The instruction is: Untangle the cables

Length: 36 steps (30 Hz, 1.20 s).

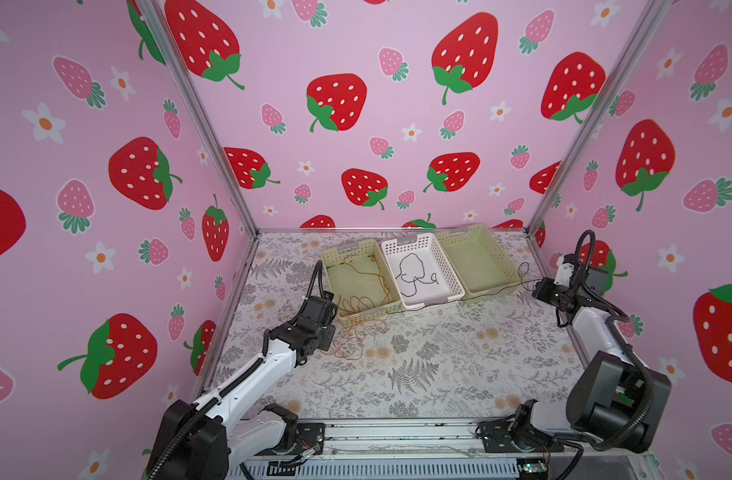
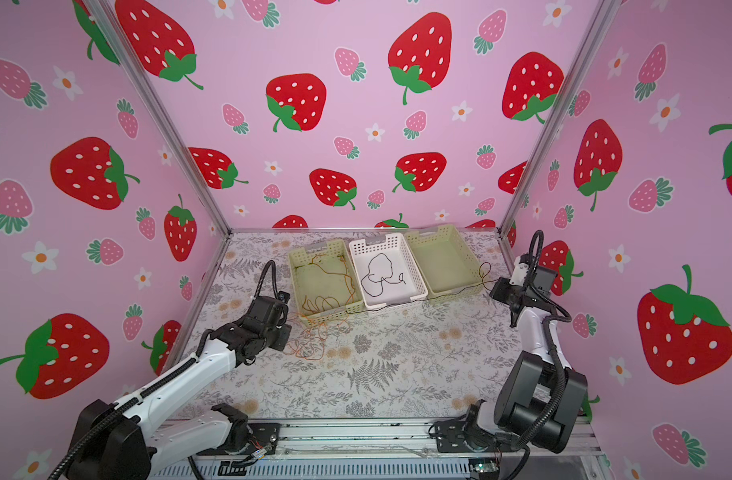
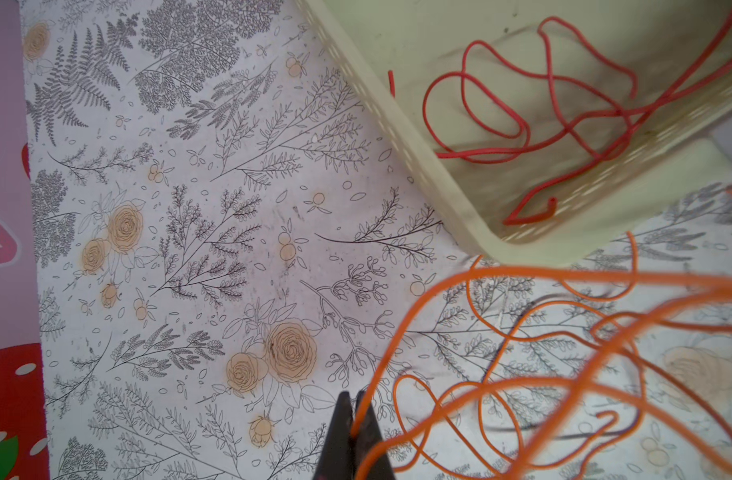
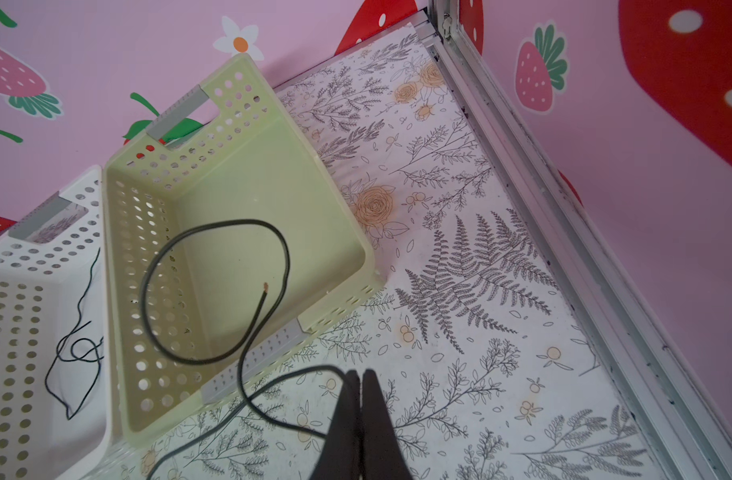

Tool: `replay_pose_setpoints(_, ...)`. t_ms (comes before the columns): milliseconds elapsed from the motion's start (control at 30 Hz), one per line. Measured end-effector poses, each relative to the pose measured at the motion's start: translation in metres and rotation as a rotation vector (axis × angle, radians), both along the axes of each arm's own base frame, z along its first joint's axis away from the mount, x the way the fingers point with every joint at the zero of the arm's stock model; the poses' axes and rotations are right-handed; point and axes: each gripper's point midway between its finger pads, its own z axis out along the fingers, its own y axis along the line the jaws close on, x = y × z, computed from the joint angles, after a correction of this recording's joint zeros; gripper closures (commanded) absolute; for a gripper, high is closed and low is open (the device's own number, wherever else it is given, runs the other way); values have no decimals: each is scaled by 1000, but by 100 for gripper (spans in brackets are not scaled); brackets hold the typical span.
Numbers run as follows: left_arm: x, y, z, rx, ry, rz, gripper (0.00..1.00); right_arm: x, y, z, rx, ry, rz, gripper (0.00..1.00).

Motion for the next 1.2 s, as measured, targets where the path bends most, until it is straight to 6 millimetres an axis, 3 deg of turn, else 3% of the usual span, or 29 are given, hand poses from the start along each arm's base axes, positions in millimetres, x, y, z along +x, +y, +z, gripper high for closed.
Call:
replay_pose_setpoints(433, 1, 10, 4, 5, -12, 34, 100, 0, -27, 13, -43, -3, -72, 100)
replay_pose_setpoints(633, 0, 12, 9, -25, -25, 39, 100, 0, -22, 14, -23, -8, -49, 100)
replay_pose_setpoints(833, -4, -23, 12, -117, -18, -98, 100, -4, 6, 39, -20, -68, 33, 100)
replay_pose_setpoints(1033, -26, -73, 11, -211, 35, -306, 100, -17, 56, 95, -49, -172, 174, 100)
replay_pose_setpoints(1200, -44, -106, 10, -257, 73, -439, 100, -25, 112, 146, -41, -247, 373, 100)
